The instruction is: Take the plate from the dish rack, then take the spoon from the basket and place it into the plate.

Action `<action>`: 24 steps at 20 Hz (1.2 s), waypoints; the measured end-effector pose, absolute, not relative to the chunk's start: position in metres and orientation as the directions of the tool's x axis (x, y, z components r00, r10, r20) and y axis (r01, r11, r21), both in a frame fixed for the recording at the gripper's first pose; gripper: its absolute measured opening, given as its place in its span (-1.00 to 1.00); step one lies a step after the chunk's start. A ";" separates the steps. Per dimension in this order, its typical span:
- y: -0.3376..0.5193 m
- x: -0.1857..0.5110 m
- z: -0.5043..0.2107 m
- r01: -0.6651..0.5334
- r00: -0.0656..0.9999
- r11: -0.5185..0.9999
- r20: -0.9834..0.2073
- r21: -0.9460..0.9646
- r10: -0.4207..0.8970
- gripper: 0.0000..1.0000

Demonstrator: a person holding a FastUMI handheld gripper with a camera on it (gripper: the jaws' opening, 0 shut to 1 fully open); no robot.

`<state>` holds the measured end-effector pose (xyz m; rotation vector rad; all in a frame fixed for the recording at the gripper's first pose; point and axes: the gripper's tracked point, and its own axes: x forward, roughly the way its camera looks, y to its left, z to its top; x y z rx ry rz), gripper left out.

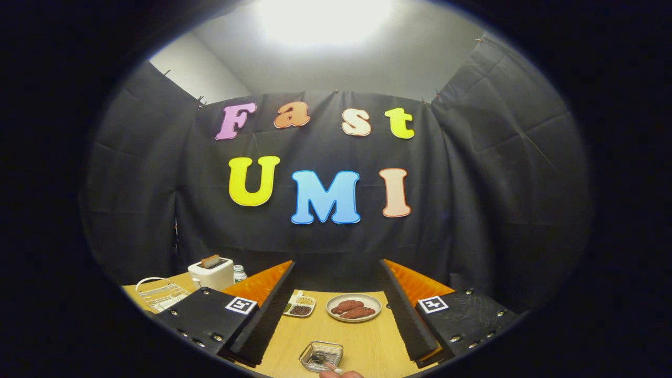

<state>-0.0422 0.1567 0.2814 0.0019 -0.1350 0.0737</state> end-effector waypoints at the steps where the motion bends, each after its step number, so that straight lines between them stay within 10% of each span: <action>1: 0.167 -0.041 0.285 -0.082 0.988 0.997 0.132 -0.012 0.083 0.92; 24: 0.358 -0.026 0.180 -0.209 0.828 0.967 -0.499 0.147 0.255 0.93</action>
